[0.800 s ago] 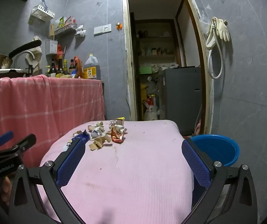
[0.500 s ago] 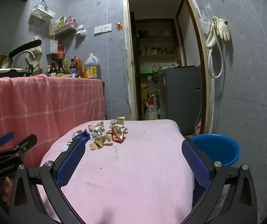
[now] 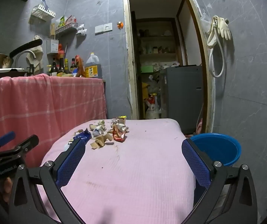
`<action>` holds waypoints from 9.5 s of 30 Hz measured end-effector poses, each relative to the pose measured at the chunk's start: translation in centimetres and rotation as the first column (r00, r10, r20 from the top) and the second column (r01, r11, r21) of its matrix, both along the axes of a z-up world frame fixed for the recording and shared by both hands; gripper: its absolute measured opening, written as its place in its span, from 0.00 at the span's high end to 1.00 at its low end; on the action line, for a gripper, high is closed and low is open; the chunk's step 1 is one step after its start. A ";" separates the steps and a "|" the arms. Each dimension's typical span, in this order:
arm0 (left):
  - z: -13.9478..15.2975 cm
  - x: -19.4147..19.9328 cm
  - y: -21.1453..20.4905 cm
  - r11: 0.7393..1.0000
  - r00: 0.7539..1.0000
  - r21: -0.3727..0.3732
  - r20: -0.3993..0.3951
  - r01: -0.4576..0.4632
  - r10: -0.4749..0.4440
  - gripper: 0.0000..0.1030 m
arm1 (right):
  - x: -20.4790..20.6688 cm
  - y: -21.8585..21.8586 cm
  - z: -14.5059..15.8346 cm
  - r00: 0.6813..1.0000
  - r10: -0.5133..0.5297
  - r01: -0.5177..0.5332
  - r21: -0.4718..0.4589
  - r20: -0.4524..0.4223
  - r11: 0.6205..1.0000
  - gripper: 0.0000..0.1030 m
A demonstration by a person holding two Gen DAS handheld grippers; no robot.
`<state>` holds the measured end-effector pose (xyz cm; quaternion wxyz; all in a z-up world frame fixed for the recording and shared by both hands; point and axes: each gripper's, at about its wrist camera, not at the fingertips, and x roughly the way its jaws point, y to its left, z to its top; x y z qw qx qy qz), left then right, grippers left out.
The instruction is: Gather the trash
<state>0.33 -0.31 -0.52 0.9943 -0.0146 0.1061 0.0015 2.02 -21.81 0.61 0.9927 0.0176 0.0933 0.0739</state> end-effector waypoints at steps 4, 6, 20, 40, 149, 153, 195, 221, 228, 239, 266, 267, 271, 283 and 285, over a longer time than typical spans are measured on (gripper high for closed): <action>0.0 0.0 0.0 1.000 1.000 0.000 -0.001 -0.001 0.001 0.02 | 0.0 0.0 0.0 1.000 0.002 -0.002 0.002 -0.002 1.000 0.00; -0.2 0.1 0.2 1.000 1.000 -0.002 -0.002 -0.001 0.001 0.02 | 0.0 0.0 0.0 1.000 0.001 -0.001 0.001 -0.003 1.000 0.00; -0.4 0.6 0.6 1.000 1.000 -0.002 -0.011 -0.002 0.002 0.02 | 0.0 0.1 -0.1 1.000 0.002 -0.002 0.003 -0.006 1.000 0.00; -0.4 0.6 0.6 1.000 1.000 -0.002 -0.012 -0.002 0.002 0.02 | 0.0 0.1 -0.1 1.000 0.002 -0.002 0.005 -0.009 1.000 0.00; -2.8 20.6 3.2 0.963 0.838 -0.244 -0.496 0.118 -0.228 0.45 | 25.0 3.5 -3.9 0.801 0.267 -0.289 0.044 -0.536 0.956 0.39; -2.8 20.6 3.4 0.957 0.830 -0.263 -0.502 0.122 -0.244 0.45 | 25.8 3.7 -4.4 0.780 0.281 -0.296 0.066 -0.559 0.953 0.45; 6.3 20.9 -13.8 0.860 0.874 -0.186 -0.021 0.474 -0.486 0.97 | 18.7 -10.5 7.3 0.997 -0.035 0.034 0.025 0.068 0.999 0.65; -2.1 32.4 -32.5 0.746 0.591 -0.288 -0.469 0.600 -0.656 0.95 | 22.2 -26.9 -1.8 0.931 -0.225 0.281 0.172 -0.287 0.944 0.58; -3.0 32.8 -31.6 0.749 0.589 -0.341 -0.468 0.568 -0.659 0.64 | 22.3 -27.8 -2.1 0.918 -0.236 0.308 0.198 -0.318 0.931 0.50; 3.2 29.7 -26.2 0.822 0.783 -0.321 -0.279 0.470 -0.557 0.29 | 20.4 -25.9 1.6 0.951 -0.257 0.286 0.171 -0.173 0.943 0.19; 7.6 17.8 -5.1 0.985 0.991 -0.112 -0.005 0.130 -0.132 0.03 | 15.6 -7.8 8.1 0.981 0.021 -0.035 0.070 0.194 0.997 0.00; 7.2 17.7 -4.4 0.988 0.993 -0.104 -0.012 0.115 -0.117 0.03 | 16.0 -7.0 7.9 0.982 0.038 -0.050 0.061 0.182 0.997 0.00; 5.5 17.9 -1.7 0.992 0.996 -0.099 -0.043 0.073 -0.077 0.03 | 17.2 -4.8 6.8 0.987 0.090 -0.097 0.045 0.133 0.994 0.00; 1.0 19.4 2.1 0.994 0.994 -0.102 -0.096 0.035 -0.045 0.03 | 20.1 -1.4 3.3 0.980 0.184 -0.185 0.011 0.082 0.983 0.00; 0.5 19.8 2.2 0.993 0.992 -0.109 -0.115 0.044 -0.057 0.03 | 20.6 -0.8 2.8 0.981 0.186 -0.186 -0.012 0.058 0.983 0.00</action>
